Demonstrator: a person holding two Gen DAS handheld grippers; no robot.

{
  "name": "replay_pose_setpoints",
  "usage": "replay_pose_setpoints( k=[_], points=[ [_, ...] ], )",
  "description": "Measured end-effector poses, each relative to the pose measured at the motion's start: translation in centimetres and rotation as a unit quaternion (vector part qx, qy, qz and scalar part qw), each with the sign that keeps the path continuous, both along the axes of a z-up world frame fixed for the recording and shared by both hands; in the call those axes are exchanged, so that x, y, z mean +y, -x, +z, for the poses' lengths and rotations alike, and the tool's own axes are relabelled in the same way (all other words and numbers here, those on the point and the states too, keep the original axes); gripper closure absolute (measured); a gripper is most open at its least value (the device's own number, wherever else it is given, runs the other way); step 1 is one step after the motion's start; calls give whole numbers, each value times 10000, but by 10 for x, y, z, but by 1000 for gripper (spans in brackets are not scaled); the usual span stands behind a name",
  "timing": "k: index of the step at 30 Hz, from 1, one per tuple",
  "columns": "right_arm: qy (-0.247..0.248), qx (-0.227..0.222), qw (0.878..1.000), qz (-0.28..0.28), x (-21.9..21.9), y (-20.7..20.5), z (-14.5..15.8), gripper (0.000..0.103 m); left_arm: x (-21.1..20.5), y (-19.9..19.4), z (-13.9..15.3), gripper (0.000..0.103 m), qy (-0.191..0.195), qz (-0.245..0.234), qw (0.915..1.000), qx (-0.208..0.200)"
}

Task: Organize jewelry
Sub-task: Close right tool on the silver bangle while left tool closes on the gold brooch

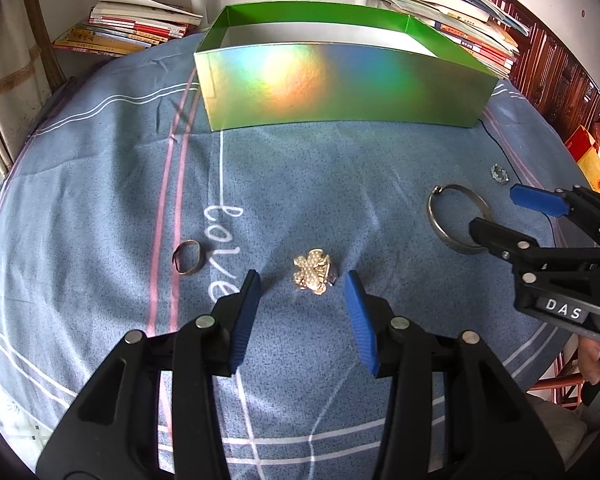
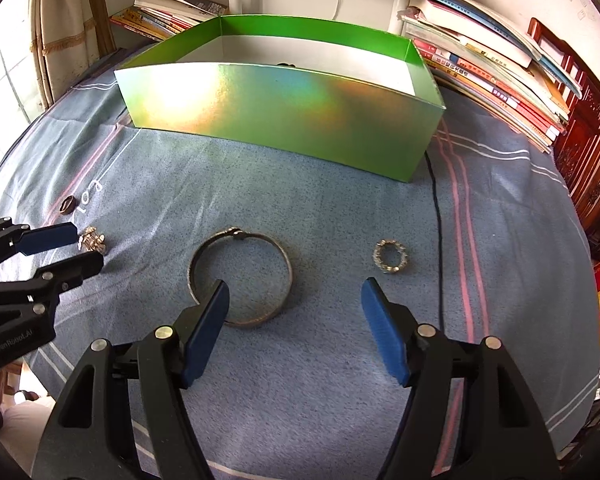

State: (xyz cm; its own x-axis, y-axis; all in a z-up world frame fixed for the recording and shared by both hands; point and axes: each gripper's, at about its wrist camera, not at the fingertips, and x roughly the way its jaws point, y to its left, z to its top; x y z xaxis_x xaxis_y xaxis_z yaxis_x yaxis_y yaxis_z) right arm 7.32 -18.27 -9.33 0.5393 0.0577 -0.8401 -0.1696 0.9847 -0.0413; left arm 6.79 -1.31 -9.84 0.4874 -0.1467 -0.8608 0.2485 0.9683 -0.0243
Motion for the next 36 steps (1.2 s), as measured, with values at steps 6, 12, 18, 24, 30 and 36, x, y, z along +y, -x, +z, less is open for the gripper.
replay_pose_setpoints(
  k=[6, 12, 18, 24, 30, 36],
  points=[
    [-102, 4, 9999, -139, -6, -3, -1, 60, -4, 1, -1, 58, -110, 22, 9999, -29],
    [-107, 15, 9999, -68, 5, -6, -6, 61, -10, 0, -1, 58, -163, -69, 9998, -67],
    [-104, -44, 9999, 63, 17, -11, -5, 83, -15, -3, -2, 60, -165, -128, 9997, -150],
    [152, -158, 9994, 260, 32, -8, -5, 98, -19, 0, -1, 79, -133, -231, 9995, -172],
    [47, -83, 9999, 118, 22, -9, -4, 98, -19, 1, 0, 80, -181, -193, 9994, -204],
    [-59, -158, 9999, 2, 13, -7, 3, 98, -17, 1, 2, 82, -167, -165, 9995, -230]
  ],
)
